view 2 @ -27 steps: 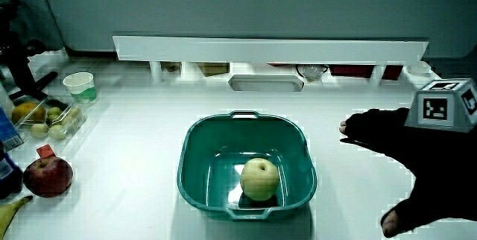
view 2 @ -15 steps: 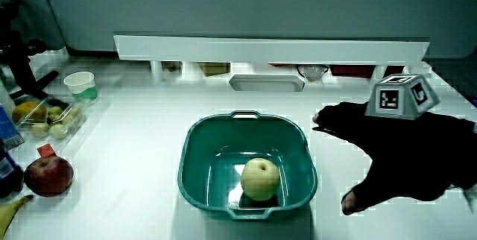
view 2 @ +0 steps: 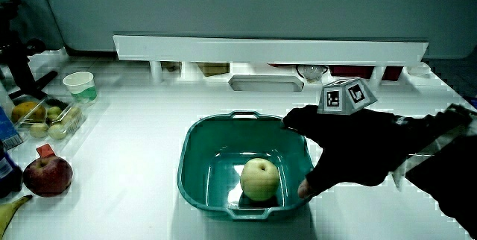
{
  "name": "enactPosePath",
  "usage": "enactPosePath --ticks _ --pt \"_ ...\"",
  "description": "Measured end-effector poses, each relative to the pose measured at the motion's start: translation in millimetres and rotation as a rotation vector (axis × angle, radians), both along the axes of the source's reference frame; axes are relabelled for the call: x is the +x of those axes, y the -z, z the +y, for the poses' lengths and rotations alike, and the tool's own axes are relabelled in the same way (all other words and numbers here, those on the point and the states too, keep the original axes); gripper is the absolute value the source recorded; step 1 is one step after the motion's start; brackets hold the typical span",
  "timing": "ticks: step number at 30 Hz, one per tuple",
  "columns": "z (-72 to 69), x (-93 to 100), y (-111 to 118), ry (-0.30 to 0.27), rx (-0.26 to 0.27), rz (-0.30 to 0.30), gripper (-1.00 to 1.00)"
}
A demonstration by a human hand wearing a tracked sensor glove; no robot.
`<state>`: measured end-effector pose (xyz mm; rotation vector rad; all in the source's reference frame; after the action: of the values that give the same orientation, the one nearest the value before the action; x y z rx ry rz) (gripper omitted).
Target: Pick pear from plate
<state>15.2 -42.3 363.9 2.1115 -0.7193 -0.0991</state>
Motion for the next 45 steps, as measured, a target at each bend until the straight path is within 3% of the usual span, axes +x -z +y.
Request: enactPosePath --ticks 1,4,6,7,10,11,12,14,16,20,21,25,26,27,30,31,34,37,40,43,45 --pt "-1.6 -2.1 -3.6 -0.004 -0.006 0.015 0.0" --pt "-4.8 -7.7 -8.3 0.008 -0.065 -0.043 0.0" --pt "-8.4 -8.2 -13.5 -0.01 -0.056 -0.059 0.0" --pt "-9.6 -9.0 -17.1 -0.012 -0.075 -0.056 0.0" --pt "-13.9 -12.7 -30.7 -0.037 -0.064 -0.015 0.0" --pt "-14.9 -14.9 -35.5 -0.038 -0.098 -0.02 0.0" --pt "-16.4 -17.3 -39.8 -0.044 -0.087 0.008 0.0" --pt "-18.1 -22.6 -43.5 -0.046 -0.111 -0.001 0.0" --pt "-18.2 -28.4 -44.1 -0.033 -0.124 -0.052 0.0" --pt "-15.3 -39.2 -51.2 -0.023 -0.132 -0.061 0.0" --pt "-15.2 -41.3 -55.5 -0.03 -0.113 -0.019 0.0" --pt "-13.8 -49.4 -63.0 -0.018 -0.118 -0.005 0.0" --pt "-14.4 -50.6 -65.9 -0.029 -0.077 0.014 0.0" --pt "-14.2 -52.3 -68.6 -0.02 -0.109 0.02 0.0" --pt "-13.7 -57.7 -73.7 -0.019 -0.091 0.019 0.0" --pt "-12.7 -59.7 -76.0 -0.014 -0.107 0.018 0.0" --pt "-11.9 -64.3 -82.9 -0.006 -0.112 0.059 0.0" --pt "-11.1 -67.6 -85.1 0.003 -0.135 0.034 0.0" --pt "-10.1 -69.8 -87.1 -0.002 -0.115 0.046 0.0" --pt "-9.3 -70.5 -88.7 0.008 -0.145 0.028 0.0" --pt "-9.6 -69.8 -91.1 -0.005 -0.118 0.074 0.0"
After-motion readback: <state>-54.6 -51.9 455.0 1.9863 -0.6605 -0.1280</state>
